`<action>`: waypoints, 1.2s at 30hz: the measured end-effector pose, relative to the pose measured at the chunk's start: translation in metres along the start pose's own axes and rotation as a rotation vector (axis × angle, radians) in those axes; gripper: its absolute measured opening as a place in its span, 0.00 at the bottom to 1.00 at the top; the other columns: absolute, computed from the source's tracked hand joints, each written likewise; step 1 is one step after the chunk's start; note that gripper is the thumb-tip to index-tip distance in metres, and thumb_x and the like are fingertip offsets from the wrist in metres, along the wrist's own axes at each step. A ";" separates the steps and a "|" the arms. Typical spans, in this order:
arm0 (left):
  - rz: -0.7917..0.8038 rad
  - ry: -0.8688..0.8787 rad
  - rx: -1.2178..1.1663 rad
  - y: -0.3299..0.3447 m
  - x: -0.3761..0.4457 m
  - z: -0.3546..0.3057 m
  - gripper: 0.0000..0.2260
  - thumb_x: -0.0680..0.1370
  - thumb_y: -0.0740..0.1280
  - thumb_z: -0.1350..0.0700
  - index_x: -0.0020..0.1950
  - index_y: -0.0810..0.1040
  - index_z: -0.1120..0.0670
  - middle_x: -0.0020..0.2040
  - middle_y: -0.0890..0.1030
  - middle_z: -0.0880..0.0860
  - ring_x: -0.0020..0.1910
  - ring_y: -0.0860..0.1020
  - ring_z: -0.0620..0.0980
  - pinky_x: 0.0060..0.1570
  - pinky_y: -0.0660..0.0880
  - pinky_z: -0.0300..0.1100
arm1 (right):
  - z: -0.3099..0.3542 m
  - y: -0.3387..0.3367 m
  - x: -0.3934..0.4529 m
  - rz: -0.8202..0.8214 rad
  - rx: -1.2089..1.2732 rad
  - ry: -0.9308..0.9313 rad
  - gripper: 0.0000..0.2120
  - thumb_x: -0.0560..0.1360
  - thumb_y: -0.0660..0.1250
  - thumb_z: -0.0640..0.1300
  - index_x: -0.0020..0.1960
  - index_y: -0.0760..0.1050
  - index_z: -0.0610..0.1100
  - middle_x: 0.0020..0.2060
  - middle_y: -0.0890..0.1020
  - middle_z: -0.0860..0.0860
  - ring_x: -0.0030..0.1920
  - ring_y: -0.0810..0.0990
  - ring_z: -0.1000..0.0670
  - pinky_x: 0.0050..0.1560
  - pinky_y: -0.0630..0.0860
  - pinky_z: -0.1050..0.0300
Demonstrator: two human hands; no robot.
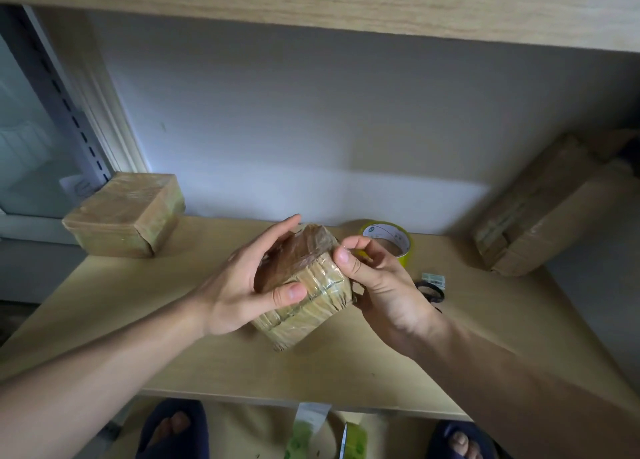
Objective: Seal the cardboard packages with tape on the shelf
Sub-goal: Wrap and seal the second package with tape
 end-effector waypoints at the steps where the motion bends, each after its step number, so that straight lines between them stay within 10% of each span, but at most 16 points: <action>1: 0.001 0.001 0.014 0.000 -0.001 0.000 0.48 0.67 0.72 0.27 0.82 0.59 0.43 0.75 0.70 0.43 0.75 0.67 0.39 0.76 0.64 0.41 | 0.000 0.002 -0.003 -0.005 0.019 0.003 0.28 0.64 0.79 0.51 0.61 0.75 0.48 0.51 0.81 0.47 0.46 0.83 0.52 0.47 0.76 0.57; 5: 0.048 0.016 0.011 0.005 0.000 -0.006 0.48 0.70 0.70 0.29 0.83 0.53 0.45 0.75 0.71 0.45 0.75 0.70 0.43 0.74 0.66 0.42 | 0.000 0.010 -0.009 0.054 0.009 -0.024 0.35 0.69 0.79 0.51 0.72 0.69 0.60 0.55 0.86 0.54 0.56 0.85 0.54 0.59 0.77 0.53; 11: 0.086 0.067 0.015 0.016 -0.001 -0.015 0.46 0.75 0.70 0.34 0.84 0.52 0.52 0.74 0.72 0.54 0.73 0.73 0.55 0.71 0.69 0.62 | 0.001 0.006 -0.007 0.105 -0.036 0.015 0.35 0.69 0.78 0.56 0.72 0.72 0.47 0.66 0.80 0.40 0.67 0.78 0.36 0.71 0.69 0.31; 17: 0.079 0.124 0.121 0.017 -0.001 -0.018 0.47 0.72 0.72 0.33 0.83 0.55 0.51 0.78 0.69 0.48 0.77 0.68 0.47 0.75 0.67 0.55 | -0.001 -0.001 -0.005 0.142 0.077 0.100 0.27 0.73 0.70 0.45 0.71 0.73 0.46 0.70 0.75 0.36 0.61 0.78 0.39 0.59 0.70 0.35; 22: 0.081 0.114 0.151 0.017 0.001 -0.014 0.48 0.70 0.73 0.36 0.83 0.54 0.48 0.76 0.70 0.48 0.75 0.69 0.45 0.74 0.68 0.54 | 0.005 0.000 -0.014 0.159 -0.204 0.079 0.32 0.71 0.73 0.61 0.71 0.71 0.54 0.65 0.81 0.47 0.62 0.82 0.45 0.57 0.80 0.41; 36: -0.063 -0.185 -0.194 0.019 0.006 0.025 0.66 0.50 0.83 0.30 0.82 0.54 0.41 0.72 0.74 0.44 0.72 0.70 0.35 0.74 0.65 0.39 | 0.008 -0.021 -0.004 0.142 -0.011 -0.009 0.28 0.73 0.73 0.41 0.71 0.69 0.45 0.63 0.79 0.42 0.59 0.81 0.44 0.51 0.81 0.49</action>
Point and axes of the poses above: each hand's wrist, its own x-axis towards the middle knuckle, its own y-axis out of the palm, z = x × y, the point moved 8 cm from there along x, towards the middle knuckle
